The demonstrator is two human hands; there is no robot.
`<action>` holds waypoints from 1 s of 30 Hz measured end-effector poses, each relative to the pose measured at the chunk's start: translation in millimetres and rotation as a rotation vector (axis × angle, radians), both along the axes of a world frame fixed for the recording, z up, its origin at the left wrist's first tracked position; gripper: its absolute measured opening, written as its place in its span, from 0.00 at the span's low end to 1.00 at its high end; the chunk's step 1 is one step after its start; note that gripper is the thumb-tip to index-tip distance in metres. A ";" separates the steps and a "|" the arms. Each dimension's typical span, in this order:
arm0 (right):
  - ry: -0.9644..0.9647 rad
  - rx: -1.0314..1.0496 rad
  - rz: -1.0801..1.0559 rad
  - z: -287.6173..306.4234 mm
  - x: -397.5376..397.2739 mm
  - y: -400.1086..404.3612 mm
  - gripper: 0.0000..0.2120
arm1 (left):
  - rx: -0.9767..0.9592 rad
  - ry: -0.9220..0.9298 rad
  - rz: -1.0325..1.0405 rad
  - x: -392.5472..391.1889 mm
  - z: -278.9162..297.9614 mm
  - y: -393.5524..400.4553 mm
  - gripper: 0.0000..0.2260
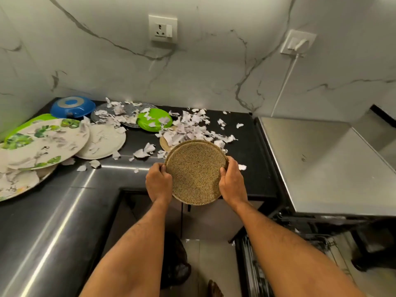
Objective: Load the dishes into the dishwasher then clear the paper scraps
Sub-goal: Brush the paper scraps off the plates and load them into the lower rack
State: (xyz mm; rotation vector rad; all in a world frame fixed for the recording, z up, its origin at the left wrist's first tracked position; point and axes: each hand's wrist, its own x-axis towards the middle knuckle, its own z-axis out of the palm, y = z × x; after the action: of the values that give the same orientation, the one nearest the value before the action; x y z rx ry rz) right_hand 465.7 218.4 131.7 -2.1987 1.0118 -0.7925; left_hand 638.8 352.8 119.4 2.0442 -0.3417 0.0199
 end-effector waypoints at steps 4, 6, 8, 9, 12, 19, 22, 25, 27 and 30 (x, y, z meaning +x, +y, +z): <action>0.073 0.014 -0.039 -18.6 -52.3 7.4 0.16 | 0.025 -0.017 -0.013 -56.4 -23.9 4.0 0.06; 0.108 0.021 -0.063 -30.6 -80.1 10.2 0.17 | 0.066 -0.017 -0.038 -85.2 -40.2 4.5 0.06; 0.136 0.035 -0.078 -45.5 -110.6 13.3 0.18 | 0.107 0.002 -0.069 -115.1 -59.7 6.1 0.07; 0.154 0.037 -0.077 -52.7 -124.6 14.5 0.18 | 0.124 0.015 -0.077 -128.0 -67.7 7.2 0.07; 0.216 0.063 -0.083 -80.8 -180.6 15.1 0.17 | 0.191 0.070 -0.108 -177.5 -97.4 1.4 0.08; 0.320 0.189 -0.185 -152.2 -330.0 -0.9 0.20 | 0.335 0.148 -0.283 -306.1 -173.3 -40.2 0.10; 0.360 0.218 -0.244 -185.2 -406.2 -6.6 0.21 | 0.394 0.146 -0.432 -370.9 -205.9 -62.9 0.10; 0.376 0.252 -0.334 -214.8 -474.4 -7.1 0.18 | 0.457 0.127 -0.573 -426.6 -234.3 -86.5 0.09; 0.364 0.289 -0.413 -234.8 -516.5 -7.7 0.18 | 0.492 0.102 -0.666 -463.0 -252.4 -105.5 0.08; 0.317 0.337 -0.512 -262.6 -568.3 -4.8 0.16 | 0.511 0.071 -0.789 -510.9 -278.0 -133.1 0.07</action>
State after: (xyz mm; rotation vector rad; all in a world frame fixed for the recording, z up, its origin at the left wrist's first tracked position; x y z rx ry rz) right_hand -102.6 213.6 -130.9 -1.8226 1.7695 -0.4366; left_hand 127.9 219.7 -158.6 2.2514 -1.1784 -0.6799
